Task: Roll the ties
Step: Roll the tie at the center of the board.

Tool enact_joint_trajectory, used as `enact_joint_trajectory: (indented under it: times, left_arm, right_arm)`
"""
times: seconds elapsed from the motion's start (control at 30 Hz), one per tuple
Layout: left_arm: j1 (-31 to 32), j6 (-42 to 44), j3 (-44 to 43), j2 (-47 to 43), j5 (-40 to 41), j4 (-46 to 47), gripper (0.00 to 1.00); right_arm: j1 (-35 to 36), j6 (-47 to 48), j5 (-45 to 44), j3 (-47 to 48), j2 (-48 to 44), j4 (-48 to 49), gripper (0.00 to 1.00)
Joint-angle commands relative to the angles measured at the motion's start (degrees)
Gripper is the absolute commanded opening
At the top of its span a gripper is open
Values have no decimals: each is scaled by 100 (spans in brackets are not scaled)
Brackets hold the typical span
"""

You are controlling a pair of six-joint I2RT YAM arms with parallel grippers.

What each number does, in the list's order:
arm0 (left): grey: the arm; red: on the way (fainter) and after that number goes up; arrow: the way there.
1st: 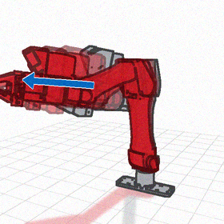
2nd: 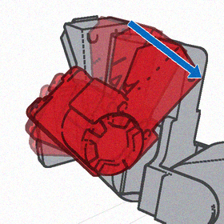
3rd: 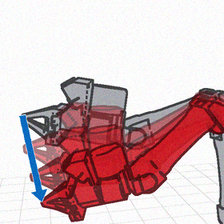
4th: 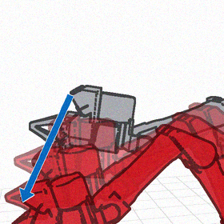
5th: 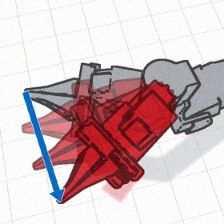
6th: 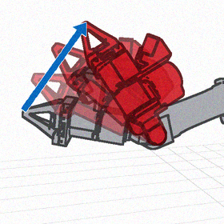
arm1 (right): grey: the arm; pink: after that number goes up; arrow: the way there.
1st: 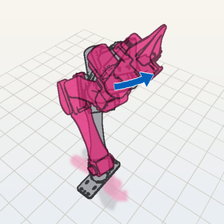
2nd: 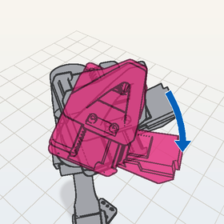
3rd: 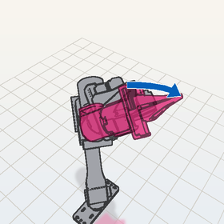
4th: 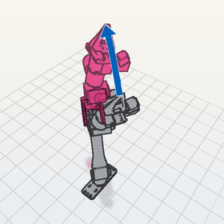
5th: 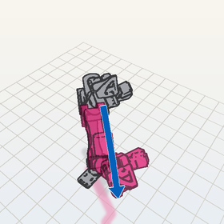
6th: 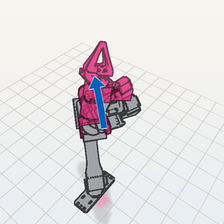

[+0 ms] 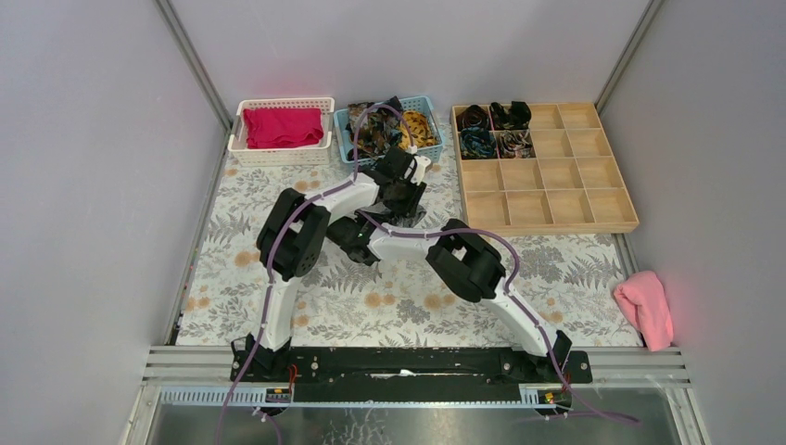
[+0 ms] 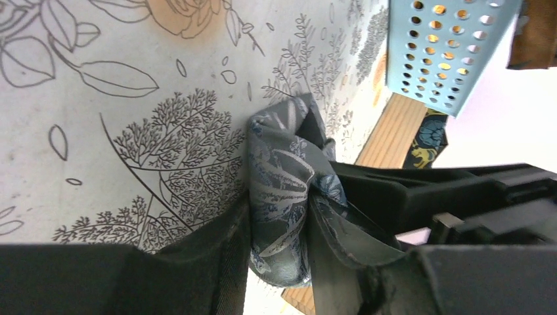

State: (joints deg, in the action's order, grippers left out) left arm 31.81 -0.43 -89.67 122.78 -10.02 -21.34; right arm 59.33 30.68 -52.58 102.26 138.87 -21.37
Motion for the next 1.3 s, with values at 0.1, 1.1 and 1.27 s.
enact_joint_trajectory:
  times: [0.1, 1.1, 1.27]
  left_arm:
    - [-30, -63, -397, 19, -378, -1253, 50]
    - [-117, 7, 41, 658, 723, -1767, 9]
    - [-105, 7, -67, 764, 864, -1907, 7]
  right_arm:
    - [-487, -402, 747, -287, 458, -486, 0]
    - [-227, -975, -127, -1257, -485, -28, 52]
    - [-72, -1972, 742, -2411, -1505, 36, 38]
